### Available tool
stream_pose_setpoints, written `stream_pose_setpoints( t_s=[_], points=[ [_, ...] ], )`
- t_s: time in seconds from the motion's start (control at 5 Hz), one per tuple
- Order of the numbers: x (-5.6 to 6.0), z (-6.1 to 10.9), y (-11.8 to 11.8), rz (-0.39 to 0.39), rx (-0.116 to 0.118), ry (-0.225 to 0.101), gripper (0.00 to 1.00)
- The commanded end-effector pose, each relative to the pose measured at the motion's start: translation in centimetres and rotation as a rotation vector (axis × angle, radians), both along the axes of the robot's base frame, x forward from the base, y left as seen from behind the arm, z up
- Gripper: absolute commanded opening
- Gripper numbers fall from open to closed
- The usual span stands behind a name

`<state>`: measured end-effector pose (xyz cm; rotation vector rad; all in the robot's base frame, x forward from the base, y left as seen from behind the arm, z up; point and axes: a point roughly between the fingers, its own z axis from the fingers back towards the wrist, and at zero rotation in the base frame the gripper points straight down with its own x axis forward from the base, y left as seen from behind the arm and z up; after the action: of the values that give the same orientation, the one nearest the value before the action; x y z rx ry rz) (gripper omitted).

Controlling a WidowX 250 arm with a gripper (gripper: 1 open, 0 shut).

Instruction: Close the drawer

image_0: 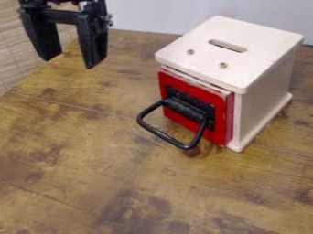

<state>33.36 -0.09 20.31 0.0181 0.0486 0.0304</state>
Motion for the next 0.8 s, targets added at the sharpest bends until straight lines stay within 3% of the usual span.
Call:
stream_pose_setpoints(
  t_s=[0.0,0.6],
  points=[
    [-0.26,1.28,-0.24,-0.004,0.011,-0.045,1.00],
    [-0.80,1.43,-1.03,-0.013,-0.001,-0.046,1.00]
  ],
)
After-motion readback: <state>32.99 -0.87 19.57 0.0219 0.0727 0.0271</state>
